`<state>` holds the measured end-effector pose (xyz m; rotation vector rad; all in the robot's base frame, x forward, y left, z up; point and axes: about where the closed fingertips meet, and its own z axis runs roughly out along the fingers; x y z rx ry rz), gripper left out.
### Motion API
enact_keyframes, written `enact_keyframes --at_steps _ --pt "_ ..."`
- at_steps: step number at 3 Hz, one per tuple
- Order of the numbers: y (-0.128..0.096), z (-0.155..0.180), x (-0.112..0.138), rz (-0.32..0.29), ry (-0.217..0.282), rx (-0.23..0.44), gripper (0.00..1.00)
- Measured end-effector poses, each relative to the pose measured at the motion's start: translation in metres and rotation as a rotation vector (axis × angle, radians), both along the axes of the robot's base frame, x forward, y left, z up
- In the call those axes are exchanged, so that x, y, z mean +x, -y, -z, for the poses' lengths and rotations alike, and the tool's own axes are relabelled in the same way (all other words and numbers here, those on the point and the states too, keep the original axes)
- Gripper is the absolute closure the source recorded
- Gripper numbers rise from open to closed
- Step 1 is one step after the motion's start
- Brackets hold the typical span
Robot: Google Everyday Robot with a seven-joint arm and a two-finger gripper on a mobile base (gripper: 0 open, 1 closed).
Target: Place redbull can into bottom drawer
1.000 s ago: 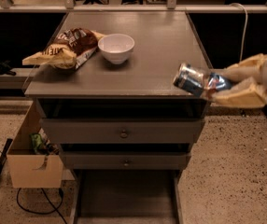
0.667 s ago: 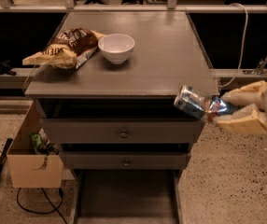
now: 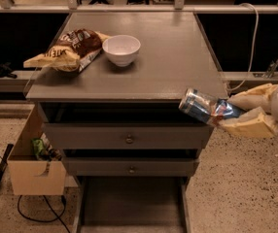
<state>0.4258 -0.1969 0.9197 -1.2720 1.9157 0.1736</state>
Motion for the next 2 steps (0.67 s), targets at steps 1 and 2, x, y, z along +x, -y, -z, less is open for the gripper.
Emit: enact_keyframes --at_steps 1,2 --pt "-0.017 0.029 -0.004 0.003 -0.046 0.046 1.00" --pt "-0.059 0.099 -0.032 -0.020 -0.157 0.115 1.00"
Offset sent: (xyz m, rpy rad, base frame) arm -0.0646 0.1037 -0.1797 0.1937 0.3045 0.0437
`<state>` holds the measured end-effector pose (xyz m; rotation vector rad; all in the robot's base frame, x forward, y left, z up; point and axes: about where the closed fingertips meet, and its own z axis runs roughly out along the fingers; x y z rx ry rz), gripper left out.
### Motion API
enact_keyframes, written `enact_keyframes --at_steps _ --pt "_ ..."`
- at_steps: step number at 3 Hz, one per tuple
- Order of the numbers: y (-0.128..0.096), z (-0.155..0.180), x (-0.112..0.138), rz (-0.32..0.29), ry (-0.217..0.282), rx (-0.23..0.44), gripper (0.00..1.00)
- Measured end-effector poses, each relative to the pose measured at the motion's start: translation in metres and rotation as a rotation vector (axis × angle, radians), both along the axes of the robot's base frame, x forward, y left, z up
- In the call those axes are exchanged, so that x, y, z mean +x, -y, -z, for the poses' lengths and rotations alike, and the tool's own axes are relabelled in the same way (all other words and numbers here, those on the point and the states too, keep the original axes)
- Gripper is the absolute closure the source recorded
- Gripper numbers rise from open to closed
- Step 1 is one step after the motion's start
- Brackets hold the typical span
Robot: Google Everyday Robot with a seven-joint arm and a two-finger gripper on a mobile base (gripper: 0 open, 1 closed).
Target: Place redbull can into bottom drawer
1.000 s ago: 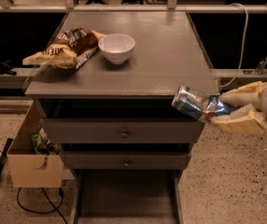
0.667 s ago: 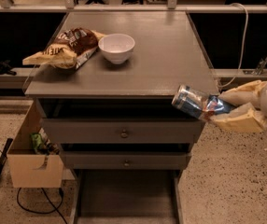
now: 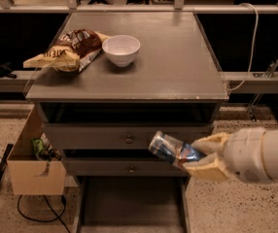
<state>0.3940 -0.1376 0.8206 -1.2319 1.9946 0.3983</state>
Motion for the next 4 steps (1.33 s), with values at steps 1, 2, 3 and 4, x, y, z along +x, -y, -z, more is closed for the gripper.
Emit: enact_keyframes --at_steps 1,2,3,4 --pt "-0.022 0.048 -0.024 -0.025 -0.071 0.025 1.00" --pt "-0.040 0.094 -0.040 -0.059 -0.125 0.031 1.00" --pt "-0.056 0.142 -0.048 -0.077 -0.182 0.029 1.00" --pt "-0.068 0.187 -0.044 -0.082 -0.219 0.010 1.00"
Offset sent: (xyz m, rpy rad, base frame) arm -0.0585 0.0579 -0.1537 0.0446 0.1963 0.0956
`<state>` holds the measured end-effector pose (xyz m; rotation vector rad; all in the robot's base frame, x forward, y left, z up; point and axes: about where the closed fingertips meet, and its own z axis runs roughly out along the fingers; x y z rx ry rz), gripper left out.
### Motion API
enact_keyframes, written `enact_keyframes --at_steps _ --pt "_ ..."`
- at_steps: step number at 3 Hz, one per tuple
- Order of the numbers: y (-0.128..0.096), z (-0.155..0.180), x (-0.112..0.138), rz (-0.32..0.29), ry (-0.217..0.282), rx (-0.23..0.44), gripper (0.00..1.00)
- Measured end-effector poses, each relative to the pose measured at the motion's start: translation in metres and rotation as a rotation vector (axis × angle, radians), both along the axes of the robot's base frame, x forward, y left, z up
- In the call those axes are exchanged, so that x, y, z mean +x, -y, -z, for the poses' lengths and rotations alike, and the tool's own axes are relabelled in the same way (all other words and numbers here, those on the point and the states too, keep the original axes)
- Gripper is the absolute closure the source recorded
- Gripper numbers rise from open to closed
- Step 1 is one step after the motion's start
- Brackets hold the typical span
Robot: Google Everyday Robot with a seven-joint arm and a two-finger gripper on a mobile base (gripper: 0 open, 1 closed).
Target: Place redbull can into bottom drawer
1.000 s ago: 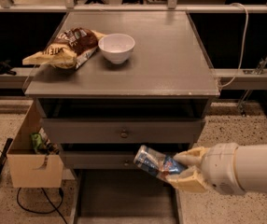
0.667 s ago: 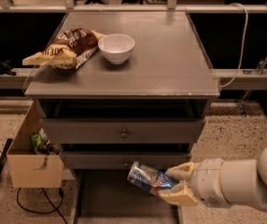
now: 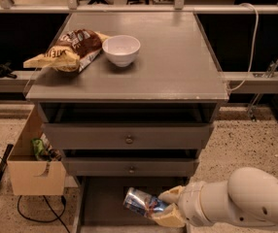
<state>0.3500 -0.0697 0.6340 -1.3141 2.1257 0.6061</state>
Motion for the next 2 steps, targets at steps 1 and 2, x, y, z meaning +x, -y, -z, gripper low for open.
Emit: enact_keyframes --at_steps 1,2 --pt "0.0153 0.0632 0.0515 0.022 0.047 -0.058 1.00" --pt "0.0153 0.0632 0.0515 0.022 0.047 -0.058 1.00"
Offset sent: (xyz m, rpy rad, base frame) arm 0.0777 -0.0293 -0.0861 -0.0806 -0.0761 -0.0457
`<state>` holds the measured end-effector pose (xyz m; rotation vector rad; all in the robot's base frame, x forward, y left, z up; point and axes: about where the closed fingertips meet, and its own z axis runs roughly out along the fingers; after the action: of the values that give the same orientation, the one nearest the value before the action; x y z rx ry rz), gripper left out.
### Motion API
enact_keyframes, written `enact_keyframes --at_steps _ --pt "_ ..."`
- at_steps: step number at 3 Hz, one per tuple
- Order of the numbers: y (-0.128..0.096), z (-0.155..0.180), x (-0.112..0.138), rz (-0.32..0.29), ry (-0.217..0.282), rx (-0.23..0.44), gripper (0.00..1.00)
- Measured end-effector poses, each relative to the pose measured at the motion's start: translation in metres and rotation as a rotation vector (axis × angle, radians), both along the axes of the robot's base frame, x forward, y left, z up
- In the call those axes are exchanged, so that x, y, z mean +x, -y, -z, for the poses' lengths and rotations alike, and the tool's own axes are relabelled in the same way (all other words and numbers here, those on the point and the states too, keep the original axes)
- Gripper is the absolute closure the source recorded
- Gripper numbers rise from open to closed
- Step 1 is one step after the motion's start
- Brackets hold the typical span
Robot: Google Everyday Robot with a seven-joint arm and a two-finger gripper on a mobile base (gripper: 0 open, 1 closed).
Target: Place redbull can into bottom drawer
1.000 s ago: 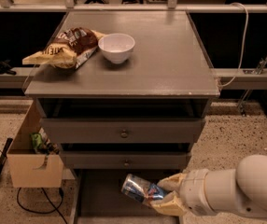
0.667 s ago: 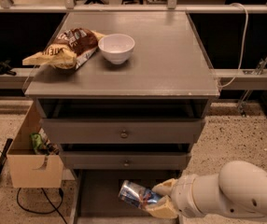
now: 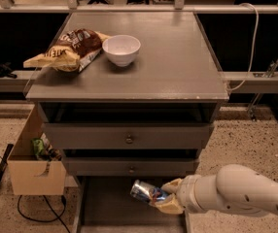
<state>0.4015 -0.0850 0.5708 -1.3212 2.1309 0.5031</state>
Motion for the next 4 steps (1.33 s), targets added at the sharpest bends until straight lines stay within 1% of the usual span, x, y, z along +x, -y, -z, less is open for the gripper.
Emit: enact_keyframes --at_steps 1,2,3,4 --pt "-0.004 0.030 0.008 -0.010 -0.037 -0.015 1.00" --pt "0.002 0.081 0.019 -0.021 -0.063 -0.030 1.00" --pt "0.012 0.134 0.034 -0.042 -0.044 0.023 1.00" --pt "0.033 0.188 0.050 0.016 -0.037 0.123 1.00"
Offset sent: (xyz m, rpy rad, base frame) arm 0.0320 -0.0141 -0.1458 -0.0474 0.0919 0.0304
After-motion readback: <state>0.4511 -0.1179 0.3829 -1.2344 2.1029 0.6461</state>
